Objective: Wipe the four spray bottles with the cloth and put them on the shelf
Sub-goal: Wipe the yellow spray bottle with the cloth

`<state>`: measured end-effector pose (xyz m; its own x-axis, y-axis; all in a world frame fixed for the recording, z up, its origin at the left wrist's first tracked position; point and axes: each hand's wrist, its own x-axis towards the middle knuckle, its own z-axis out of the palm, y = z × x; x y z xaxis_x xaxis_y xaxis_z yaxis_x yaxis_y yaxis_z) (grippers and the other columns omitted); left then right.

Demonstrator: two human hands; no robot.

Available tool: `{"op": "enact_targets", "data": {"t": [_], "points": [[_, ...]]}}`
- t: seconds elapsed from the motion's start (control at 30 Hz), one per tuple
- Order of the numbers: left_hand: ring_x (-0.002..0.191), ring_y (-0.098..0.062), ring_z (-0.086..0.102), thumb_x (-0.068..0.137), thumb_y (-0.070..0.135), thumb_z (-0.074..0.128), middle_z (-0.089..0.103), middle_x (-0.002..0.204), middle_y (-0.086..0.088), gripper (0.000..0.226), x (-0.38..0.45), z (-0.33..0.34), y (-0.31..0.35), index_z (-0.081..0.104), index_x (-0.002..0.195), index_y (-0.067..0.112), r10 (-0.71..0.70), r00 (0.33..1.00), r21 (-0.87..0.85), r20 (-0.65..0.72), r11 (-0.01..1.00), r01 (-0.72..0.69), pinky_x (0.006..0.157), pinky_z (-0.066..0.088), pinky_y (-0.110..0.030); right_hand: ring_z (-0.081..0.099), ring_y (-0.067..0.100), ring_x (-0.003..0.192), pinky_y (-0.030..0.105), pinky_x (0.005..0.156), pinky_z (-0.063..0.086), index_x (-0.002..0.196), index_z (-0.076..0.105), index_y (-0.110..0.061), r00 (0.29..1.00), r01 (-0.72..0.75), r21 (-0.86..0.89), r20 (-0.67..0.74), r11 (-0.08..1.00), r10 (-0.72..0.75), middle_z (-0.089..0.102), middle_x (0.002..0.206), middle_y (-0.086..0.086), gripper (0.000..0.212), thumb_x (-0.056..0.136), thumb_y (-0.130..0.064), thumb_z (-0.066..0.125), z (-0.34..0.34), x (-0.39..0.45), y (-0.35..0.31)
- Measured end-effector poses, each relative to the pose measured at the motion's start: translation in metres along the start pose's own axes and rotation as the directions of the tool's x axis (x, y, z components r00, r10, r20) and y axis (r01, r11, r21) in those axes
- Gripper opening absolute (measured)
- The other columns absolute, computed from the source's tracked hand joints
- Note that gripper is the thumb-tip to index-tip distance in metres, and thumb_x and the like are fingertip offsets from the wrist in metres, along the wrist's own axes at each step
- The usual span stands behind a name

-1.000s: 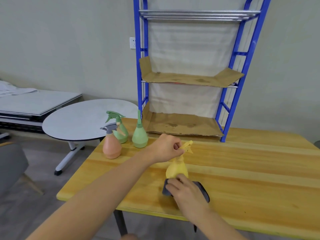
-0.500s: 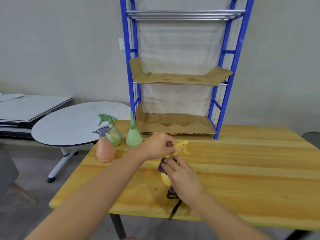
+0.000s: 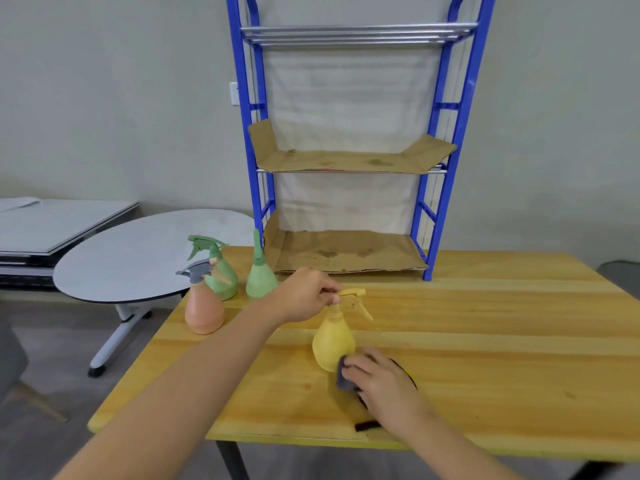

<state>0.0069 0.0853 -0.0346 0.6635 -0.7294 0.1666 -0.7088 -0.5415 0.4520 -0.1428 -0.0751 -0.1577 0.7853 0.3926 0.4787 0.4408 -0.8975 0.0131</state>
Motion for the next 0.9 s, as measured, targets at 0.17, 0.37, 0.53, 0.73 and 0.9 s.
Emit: {"op": "enact_targets", "data": {"t": [0.17,0.37,0.53,0.73,0.9], "points": [[0.095,-0.023,0.065,0.096,0.024,0.067,0.076,0.099,-0.001,0.015,0.005,-0.001,0.002,0.079,0.102,0.017,0.020,1.000,0.017,0.012,1.000,-0.020,0.089,0.052,-0.038,0.056,0.017,0.106,0.030,0.084,0.054,0.107,0.068,-0.013,0.973,-0.181,0.149,-0.115,0.972,0.199,0.064,0.114,-0.004,0.053,0.057,-0.006,0.086,-0.021,0.026,0.016],[0.098,-0.019,0.066,0.098,0.023,0.064,0.076,0.109,-0.001,0.022,0.002,-0.002,0.004,0.076,0.114,0.013,-0.005,1.000,0.044,-0.008,0.999,0.005,0.090,0.051,-0.032,0.053,0.021,0.111,0.033,0.091,0.050,0.116,0.063,-0.016,0.910,-0.413,0.098,0.010,0.906,0.414,0.060,0.122,-0.003,0.042,0.076,-0.009,0.072,-0.001,0.012,0.005],[0.089,-0.009,0.068,0.099,0.025,0.064,0.076,0.100,0.004,0.025,-0.003,0.002,0.000,0.073,0.120,0.016,-0.015,0.998,0.018,-0.067,1.000,0.016,0.084,0.053,-0.028,0.057,0.020,0.109,0.029,0.094,0.047,0.113,0.066,-0.011,0.848,-0.466,0.278,-0.130,0.840,0.513,0.066,0.114,0.000,0.042,0.074,0.001,0.074,-0.008,0.032,0.014],[0.097,-0.011,0.066,0.099,0.026,0.063,0.076,0.106,0.004,0.027,-0.006,0.004,0.003,0.072,0.123,0.018,-0.040,0.996,0.015,-0.084,0.999,0.041,0.089,0.052,-0.026,0.063,0.020,0.097,0.031,0.080,0.053,0.111,0.061,-0.018,0.695,-0.709,0.257,0.098,0.657,0.712,0.065,0.101,0.001,0.022,0.089,-0.012,0.060,-0.003,0.024,0.007],[0.096,-0.011,0.066,0.100,0.027,0.063,0.076,0.106,0.003,0.027,-0.004,0.005,0.003,0.073,0.123,0.018,-0.040,0.994,0.023,-0.097,0.999,0.043,0.088,0.051,-0.026,0.061,0.010,0.080,0.016,0.065,0.047,0.102,0.064,-0.020,0.638,-0.667,0.467,-0.043,0.581,0.769,0.065,0.087,-0.008,0.014,0.090,-0.012,0.064,-0.017,0.044,0.007]]}}
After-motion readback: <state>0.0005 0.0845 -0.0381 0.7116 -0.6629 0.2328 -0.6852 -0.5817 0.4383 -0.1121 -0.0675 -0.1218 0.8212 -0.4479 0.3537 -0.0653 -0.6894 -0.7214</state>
